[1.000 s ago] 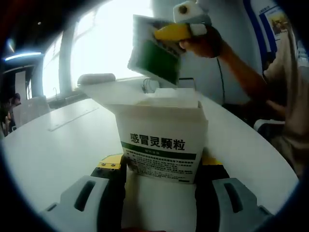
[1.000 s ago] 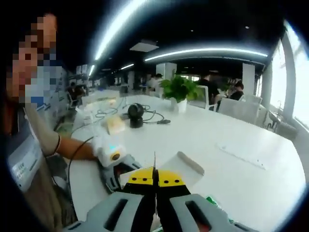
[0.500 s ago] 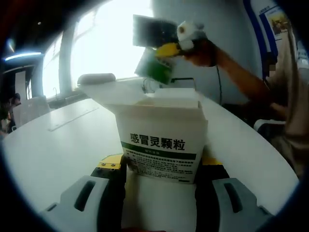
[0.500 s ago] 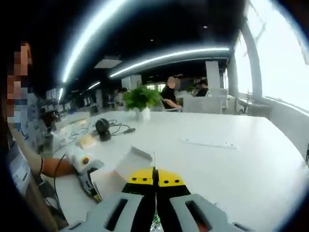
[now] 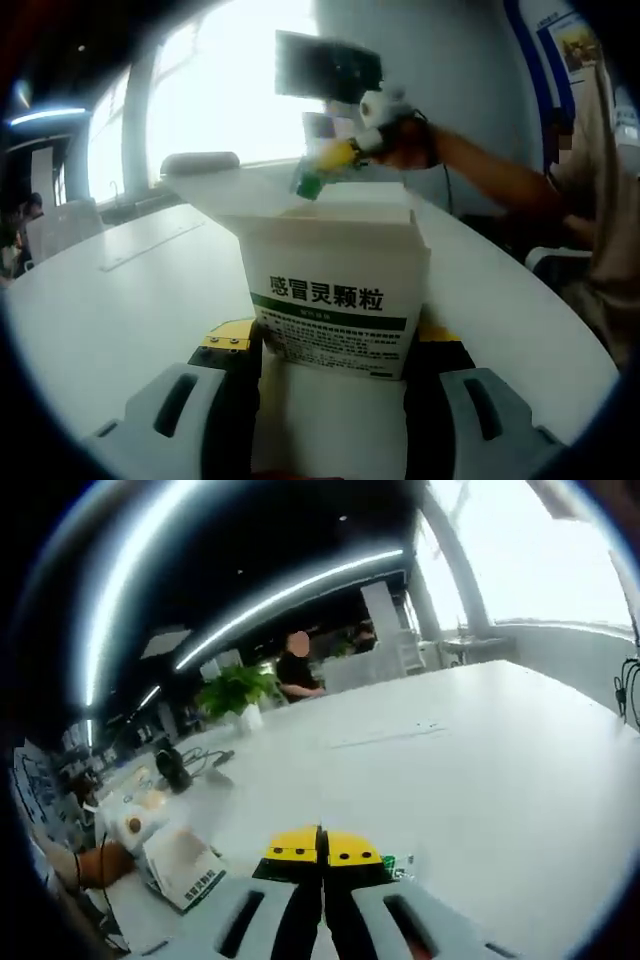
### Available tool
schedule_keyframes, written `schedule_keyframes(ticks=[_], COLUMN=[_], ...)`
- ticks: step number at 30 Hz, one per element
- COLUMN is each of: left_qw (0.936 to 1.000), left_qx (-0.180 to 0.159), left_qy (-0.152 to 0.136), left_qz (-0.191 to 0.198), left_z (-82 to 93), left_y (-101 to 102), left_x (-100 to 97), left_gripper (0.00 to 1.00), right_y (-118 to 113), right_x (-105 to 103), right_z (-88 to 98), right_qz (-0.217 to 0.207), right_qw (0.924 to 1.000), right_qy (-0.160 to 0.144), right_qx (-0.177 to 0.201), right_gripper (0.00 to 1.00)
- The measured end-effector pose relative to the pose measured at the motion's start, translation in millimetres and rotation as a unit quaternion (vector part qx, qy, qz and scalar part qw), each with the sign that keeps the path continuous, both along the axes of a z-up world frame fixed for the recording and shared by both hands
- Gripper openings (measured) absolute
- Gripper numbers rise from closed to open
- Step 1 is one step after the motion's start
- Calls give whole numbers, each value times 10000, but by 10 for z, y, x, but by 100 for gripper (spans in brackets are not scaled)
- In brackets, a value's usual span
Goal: Take out ganmaoling bag from box put it on table
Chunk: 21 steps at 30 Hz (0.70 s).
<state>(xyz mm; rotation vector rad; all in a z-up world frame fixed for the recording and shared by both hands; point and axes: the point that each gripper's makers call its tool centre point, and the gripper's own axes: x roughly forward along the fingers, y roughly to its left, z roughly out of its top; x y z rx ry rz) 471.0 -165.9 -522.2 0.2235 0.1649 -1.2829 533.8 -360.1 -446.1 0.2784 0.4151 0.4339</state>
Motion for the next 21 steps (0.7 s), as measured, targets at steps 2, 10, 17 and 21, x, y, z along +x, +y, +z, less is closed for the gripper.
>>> schedule_keyframes(ticks=[2, 10, 17, 21], left_qw=[10000, 10000, 10000, 10000], left_qx=[-1, -1, 0, -1], left_qy=[1, 1, 0, 1], left_qz=[0, 0, 1, 1], left_z=[0, 1, 0, 1], left_y=[-2, -5, -4, -3], left_x=[1, 4, 5, 6], left_gripper=[48, 48, 48, 48], right_y=[19, -46, -171, -246], right_x=[-9, 54, 118, 135], right_z=[-73, -321, -557, -627], right_qz=[-17, -238, -569, -676], right_qw=[9994, 9954, 9912, 9938], right_qy=[202, 585, 861, 748], right_qx=[278, 722, 824, 470], right_gripper=[0, 0, 0, 0])
